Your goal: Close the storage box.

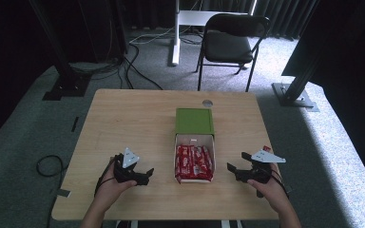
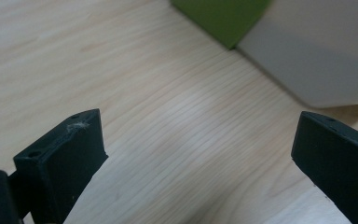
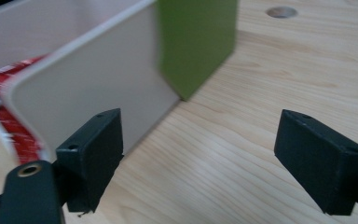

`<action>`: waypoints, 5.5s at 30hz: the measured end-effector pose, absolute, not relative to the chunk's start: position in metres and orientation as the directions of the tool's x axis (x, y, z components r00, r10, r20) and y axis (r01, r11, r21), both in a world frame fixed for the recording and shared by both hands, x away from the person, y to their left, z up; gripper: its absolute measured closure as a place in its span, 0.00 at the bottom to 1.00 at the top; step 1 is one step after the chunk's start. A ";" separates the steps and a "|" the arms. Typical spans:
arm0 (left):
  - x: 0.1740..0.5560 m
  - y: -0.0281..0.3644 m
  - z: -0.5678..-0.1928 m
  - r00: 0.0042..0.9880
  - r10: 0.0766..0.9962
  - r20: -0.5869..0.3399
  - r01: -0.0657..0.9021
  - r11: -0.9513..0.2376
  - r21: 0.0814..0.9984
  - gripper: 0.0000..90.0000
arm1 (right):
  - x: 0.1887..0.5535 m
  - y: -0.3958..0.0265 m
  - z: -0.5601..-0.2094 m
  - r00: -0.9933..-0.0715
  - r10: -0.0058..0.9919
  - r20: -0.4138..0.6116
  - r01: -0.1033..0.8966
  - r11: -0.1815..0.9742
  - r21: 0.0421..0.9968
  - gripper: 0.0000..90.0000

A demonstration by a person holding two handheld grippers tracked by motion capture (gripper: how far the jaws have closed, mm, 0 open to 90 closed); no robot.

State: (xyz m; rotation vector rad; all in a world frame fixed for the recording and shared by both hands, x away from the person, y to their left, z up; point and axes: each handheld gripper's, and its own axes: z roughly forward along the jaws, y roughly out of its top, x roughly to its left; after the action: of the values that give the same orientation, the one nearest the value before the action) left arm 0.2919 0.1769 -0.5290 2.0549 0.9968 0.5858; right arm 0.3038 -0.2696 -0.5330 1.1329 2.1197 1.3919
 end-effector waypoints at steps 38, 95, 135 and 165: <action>0.296 0.118 -0.508 0.742 0.660 0.120 0.288 -0.475 0.831 0.04 | 0.304 -0.235 -0.526 -0.752 0.632 0.187 0.404 0.217 0.888 0.18; 0.328 0.114 -0.513 0.729 0.679 0.090 0.326 -0.459 0.826 0.04 | 0.323 -0.233 -0.526 -0.734 0.652 0.189 0.407 0.200 0.891 0.17; 0.356 0.111 -0.508 0.723 0.690 0.046 0.365 -0.437 0.822 0.03 | 0.348 -0.233 -0.521 -0.697 0.690 0.197 0.421 0.171 0.891 0.17; 0.377 0.110 -0.506 0.707 0.706 0.044 0.381 -0.432 0.817 0.03 | 0.367 -0.229 -0.517 -0.675 0.717 0.173 0.424 0.186 0.886 0.17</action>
State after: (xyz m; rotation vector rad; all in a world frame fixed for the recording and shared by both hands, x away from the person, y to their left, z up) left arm 0.3767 0.1100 -0.5064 2.0656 0.8281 0.4874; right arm 0.3669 -0.2295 -0.5165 1.0877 2.1840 1.4850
